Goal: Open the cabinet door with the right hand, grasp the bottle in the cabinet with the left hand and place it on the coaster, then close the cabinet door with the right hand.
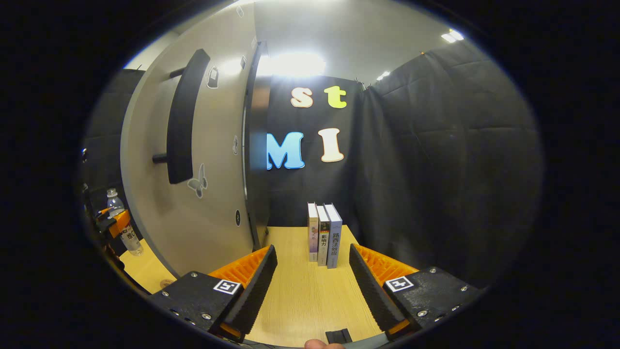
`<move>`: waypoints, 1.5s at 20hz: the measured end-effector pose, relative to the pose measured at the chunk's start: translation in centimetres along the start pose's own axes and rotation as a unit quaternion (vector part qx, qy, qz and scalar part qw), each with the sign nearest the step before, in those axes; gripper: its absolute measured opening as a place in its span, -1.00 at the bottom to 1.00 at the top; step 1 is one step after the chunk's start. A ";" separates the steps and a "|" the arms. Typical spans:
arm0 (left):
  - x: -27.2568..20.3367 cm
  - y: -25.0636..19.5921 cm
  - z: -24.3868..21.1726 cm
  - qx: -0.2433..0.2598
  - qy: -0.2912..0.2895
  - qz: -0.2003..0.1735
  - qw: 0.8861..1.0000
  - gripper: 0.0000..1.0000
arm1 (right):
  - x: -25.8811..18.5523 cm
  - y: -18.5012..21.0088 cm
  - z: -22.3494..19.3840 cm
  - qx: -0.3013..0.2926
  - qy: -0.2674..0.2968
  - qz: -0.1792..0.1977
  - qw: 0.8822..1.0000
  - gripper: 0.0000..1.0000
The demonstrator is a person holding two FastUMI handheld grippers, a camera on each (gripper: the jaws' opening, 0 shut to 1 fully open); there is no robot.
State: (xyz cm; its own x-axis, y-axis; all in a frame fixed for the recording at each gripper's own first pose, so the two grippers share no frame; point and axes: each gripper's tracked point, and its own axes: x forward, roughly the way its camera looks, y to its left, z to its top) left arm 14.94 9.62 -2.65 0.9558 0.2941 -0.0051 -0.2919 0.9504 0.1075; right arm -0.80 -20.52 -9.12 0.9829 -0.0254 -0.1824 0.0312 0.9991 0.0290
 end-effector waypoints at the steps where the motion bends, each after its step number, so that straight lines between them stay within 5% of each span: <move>1: 0.1 -0.2 0.1 0.009 -0.004 0.001 1.000 0.55 | 0.4 0.3 -0.9 -0.001 0.004 0.001 1.000 0.85; 6: 0.0 -0.2 0.0 0.023 -0.013 0.001 1.000 0.43 | 0.6 0.7 -7.1 -0.027 0.043 -0.010 0.999 0.86; 11: 0.2 -0.1 0.0 0.001 -0.012 0.007 1.000 0.44 | 1.1 2.6 -13.0 -0.063 0.120 0.020 0.991 0.86; 19: 1.0 -0.3 -1.4 -0.028 0.007 -0.006 1.000 0.45 | 0.9 6.2 -15.9 -0.088 0.159 0.075 0.981 0.85; 24: 1.0 -0.3 -1.2 -0.028 -0.009 -0.009 1.000 0.45 | 0.8 7.4 -16.5 -0.096 0.166 0.085 0.978 0.87; 26: 1.1 -0.1 -0.3 -0.033 -0.025 -0.008 0.999 0.72 | 1.0 7.4 -16.9 -0.099 0.172 0.086 0.976 0.87; 30: 1.1 -0.4 0.5 -0.034 -0.041 -0.019 0.998 0.63 | 1.0 7.4 -17.2 -0.106 0.179 0.087 0.974 0.87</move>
State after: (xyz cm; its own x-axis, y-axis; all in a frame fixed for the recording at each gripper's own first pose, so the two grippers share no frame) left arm 16.10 9.48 -2.17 0.9654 0.2502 0.0731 -0.2536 0.9664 0.0416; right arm -2.71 -12.55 -25.99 0.8429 0.1201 -0.5246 -0.2053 0.9728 -0.1071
